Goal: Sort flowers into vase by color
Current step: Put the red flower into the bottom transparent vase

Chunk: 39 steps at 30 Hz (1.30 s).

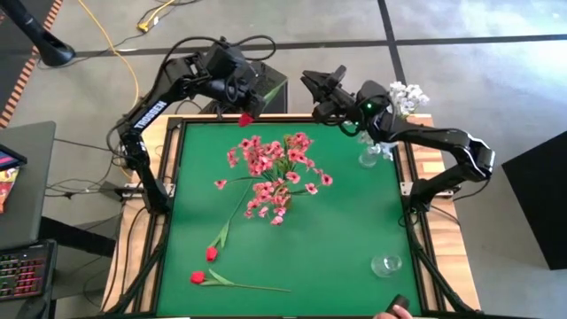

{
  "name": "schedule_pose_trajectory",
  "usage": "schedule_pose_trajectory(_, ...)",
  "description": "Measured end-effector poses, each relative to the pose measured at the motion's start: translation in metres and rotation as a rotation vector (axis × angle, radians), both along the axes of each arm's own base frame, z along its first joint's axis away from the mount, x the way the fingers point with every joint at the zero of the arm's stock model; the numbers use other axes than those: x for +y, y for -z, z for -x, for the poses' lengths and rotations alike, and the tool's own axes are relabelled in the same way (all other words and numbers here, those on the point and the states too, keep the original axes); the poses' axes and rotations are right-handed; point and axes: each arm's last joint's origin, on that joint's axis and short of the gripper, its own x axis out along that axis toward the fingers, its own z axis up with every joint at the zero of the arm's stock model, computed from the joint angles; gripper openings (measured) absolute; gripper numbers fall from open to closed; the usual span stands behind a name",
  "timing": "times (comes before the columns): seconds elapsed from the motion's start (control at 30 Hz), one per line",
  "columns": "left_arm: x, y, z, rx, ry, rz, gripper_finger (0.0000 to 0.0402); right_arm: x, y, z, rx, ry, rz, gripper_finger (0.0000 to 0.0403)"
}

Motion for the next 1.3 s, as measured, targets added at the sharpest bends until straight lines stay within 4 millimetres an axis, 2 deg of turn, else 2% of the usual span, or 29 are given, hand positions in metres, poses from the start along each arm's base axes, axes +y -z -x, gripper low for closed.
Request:
schedule_pose_trajectory(0.13, 0.000, 0.005, -0.008, 0.016, 0.024, -0.004, 0.0000, -0.007, 0.001, 0.003, 0.007, 0.024, -0.004, 0.0143)
schedule_pose_trajectory(0.33, 0.003, 0.009, -0.018, 0.007, 0.044, -0.029, 0.0000, -0.007, 0.008, 0.002, 0.076, 0.022, -0.038, 0.0143)
schedule_pose_trajectory(0.77, 0.003, 0.010, -0.019, 0.008, 0.060, -0.021, 0.0000, -0.007, 0.014, 0.001, 0.156, 0.030, -0.027, 0.0143)
schedule_pose_trajectory(1.0, 0.001, 0.019, -0.033, 0.028, 0.121, -0.025, 0.0000, -0.008, 0.016, 0.001, 0.179, 0.031, -0.036, 0.0143)
schedule_pose_trajectory(1.3, -0.001, 0.021, -0.035, 0.036, 0.147, -0.032, 0.0000, -0.006, 0.024, -0.001, 0.258, 0.029, -0.071, 0.0143)
